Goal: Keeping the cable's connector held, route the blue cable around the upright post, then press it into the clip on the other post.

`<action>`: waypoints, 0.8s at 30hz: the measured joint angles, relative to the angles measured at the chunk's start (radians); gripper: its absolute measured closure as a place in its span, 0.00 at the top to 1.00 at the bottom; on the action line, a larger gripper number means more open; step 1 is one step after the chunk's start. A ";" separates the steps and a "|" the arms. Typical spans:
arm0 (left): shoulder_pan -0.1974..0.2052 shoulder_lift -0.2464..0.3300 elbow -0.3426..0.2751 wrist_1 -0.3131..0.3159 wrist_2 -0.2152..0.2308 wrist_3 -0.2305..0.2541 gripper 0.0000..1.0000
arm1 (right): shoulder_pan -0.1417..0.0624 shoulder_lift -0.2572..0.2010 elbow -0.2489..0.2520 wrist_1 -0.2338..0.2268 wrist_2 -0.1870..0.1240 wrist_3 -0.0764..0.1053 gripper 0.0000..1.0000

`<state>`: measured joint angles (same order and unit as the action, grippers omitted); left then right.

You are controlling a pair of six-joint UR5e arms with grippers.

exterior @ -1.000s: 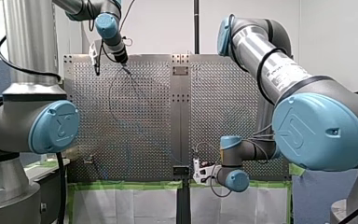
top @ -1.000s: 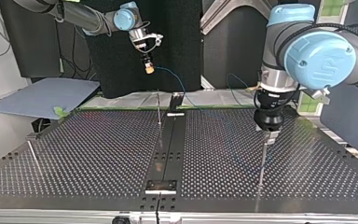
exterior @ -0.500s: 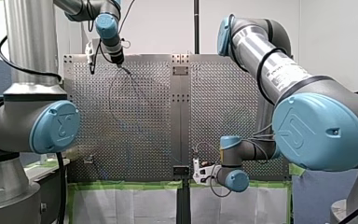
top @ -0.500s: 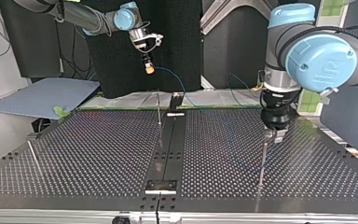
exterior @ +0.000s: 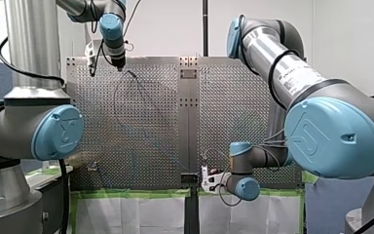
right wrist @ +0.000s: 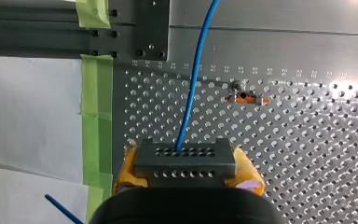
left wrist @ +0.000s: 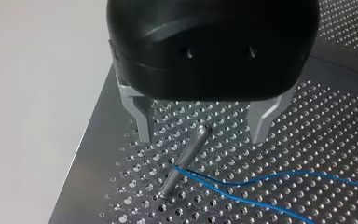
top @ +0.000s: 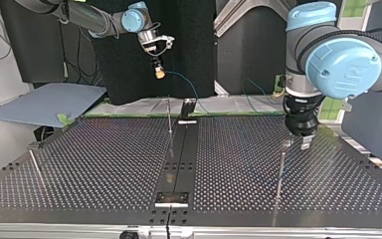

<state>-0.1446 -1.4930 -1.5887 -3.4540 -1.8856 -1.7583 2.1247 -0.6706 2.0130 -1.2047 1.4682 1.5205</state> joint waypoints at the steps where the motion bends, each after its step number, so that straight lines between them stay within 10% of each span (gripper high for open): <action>1: 0.000 0.000 0.000 0.000 0.000 0.000 0.98 | 0.000 0.000 0.000 0.000 0.000 0.000 0.00; 24: -0.017 0.000 0.000 0.060 0.048 0.100 0.98 | 0.002 -0.001 0.000 0.005 0.001 0.002 0.00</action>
<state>-0.1613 -1.4933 -1.5886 -3.3936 -1.8377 -1.6587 2.1269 -0.6711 2.0129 -1.2000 1.4690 1.5230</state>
